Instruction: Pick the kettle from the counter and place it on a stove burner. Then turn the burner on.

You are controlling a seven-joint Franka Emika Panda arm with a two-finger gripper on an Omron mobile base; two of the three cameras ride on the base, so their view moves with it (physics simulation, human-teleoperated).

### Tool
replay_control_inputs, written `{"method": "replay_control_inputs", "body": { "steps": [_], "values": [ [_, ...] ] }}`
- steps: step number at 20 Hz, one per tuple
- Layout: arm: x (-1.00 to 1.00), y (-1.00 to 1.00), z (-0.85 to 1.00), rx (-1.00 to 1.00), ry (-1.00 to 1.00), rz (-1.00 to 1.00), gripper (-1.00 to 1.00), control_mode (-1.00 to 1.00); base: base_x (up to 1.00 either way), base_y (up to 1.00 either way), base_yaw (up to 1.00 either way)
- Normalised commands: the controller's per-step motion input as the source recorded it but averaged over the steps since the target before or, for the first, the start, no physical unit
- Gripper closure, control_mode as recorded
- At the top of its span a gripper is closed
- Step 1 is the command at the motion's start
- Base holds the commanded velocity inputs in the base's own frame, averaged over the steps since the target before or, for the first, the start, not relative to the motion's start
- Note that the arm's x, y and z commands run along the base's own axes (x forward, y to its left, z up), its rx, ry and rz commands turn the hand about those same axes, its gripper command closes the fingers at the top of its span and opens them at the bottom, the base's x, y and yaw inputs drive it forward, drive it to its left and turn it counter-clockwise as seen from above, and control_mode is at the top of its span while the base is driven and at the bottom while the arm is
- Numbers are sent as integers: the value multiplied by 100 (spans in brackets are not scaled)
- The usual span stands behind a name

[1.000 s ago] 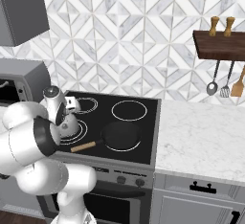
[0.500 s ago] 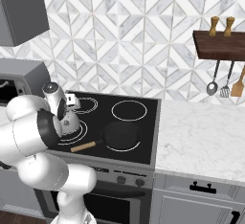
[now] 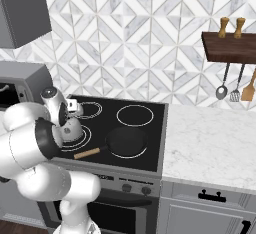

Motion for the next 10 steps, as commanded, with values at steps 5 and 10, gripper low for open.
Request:
{"method": "replay_control_inputs", "body": {
  "steps": [5,10],
  "values": [
    [-12,-8,9,0,0,-7,-100,-100,0,0,0],
    [-33,0,58,0,-2,-4,-100,-100,0,0,0]
  ]
}}
